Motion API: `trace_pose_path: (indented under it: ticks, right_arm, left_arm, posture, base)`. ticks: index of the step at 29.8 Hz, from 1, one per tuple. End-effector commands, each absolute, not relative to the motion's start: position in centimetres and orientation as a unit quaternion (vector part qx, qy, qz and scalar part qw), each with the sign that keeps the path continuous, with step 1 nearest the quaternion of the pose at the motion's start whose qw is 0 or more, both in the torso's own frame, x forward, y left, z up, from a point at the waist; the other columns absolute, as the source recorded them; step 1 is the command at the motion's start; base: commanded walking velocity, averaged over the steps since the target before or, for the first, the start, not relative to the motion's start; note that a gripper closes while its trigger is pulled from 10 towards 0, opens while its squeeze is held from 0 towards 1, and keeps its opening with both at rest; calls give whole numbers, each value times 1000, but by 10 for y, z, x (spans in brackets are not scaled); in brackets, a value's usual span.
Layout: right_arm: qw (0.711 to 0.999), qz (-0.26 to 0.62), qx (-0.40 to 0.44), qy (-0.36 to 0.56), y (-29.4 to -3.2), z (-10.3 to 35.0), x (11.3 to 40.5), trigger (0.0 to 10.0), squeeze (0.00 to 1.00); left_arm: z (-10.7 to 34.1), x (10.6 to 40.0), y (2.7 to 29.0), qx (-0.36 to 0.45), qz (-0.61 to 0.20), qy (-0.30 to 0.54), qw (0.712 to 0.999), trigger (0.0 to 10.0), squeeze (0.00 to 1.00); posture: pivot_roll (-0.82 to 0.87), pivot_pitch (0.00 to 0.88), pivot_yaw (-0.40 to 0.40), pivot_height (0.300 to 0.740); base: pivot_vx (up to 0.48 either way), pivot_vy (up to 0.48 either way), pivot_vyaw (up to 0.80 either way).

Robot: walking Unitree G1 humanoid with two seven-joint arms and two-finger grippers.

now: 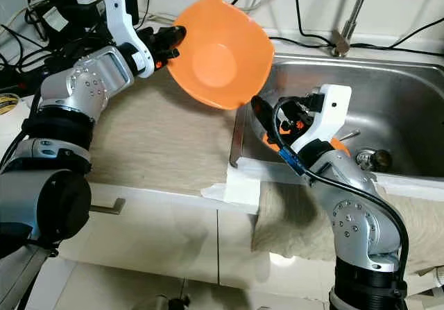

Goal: Kitchen organization

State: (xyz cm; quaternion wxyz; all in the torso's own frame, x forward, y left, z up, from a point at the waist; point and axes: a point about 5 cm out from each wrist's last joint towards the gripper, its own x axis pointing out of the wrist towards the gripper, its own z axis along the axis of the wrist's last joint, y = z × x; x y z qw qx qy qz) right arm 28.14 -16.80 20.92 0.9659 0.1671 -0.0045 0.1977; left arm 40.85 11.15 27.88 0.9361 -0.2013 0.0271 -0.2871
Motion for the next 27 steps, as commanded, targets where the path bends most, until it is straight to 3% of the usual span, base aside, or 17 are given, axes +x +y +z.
trace_pose_path:
  ticks: [1, 5, 6, 8, 24, 25, 26, 27]
  right_arm:
    - [969, 174, 174, -3, -173, 207, 287, 10000, 0]
    - [976, 141, 166, 15, -177, 201, 292, 10000, 0]
    - [977, 134, 164, 20, -178, 199, 293, 10000, 992]
    - [979, 126, 161, 24, -180, 198, 295, 10000, 1000]
    - [967, 164, 192, 13, -165, 207, 297, 10000, 1000]
    - [966, 166, 195, 13, -164, 208, 297, 10000, 961]
    - [966, 167, 199, 13, -164, 208, 298, 10000, 0]
    - [965, 167, 202, 13, -163, 208, 298, 10000, 0]
  left_arm:
    - [292, 405, 109, -206, -298, 7, 932, 0, 0]
    - [294, 404, 108, -210, -300, 6, 931, 0, 0]
    - [295, 404, 108, -210, -300, 6, 930, 0, 0]
    - [296, 403, 108, -210, -301, 5, 930, 0, 0]
    - [296, 398, 106, -212, -306, 9, 928, 0, 0]
    - [296, 398, 106, -212, -306, 9, 928, 0, 0]
    - [297, 398, 105, -212, -308, 8, 927, 0, 0]
    - [297, 397, 105, -213, -308, 8, 927, 0, 0]
  posture:
    - [-134, 0, 61, 732]
    - [-134, 0, 61, 732]
    - [-134, 0, 61, 732]
    - [-127, 0, 60, 732]
    - [-120, 0, 58, 732]
    - [-120, 0, 58, 732]
    - [-120, 0, 58, 732]
    - [-120, 0, 58, 732]
  base:
    - [0, 0, 0]
    - [0, 0, 0]
    - [0, 0, 0]
    - [0, 0, 0]
    - [0, 0, 0]
    - [0, 0, 0]
    - [0, 0, 0]
    - [0, 0, 0]
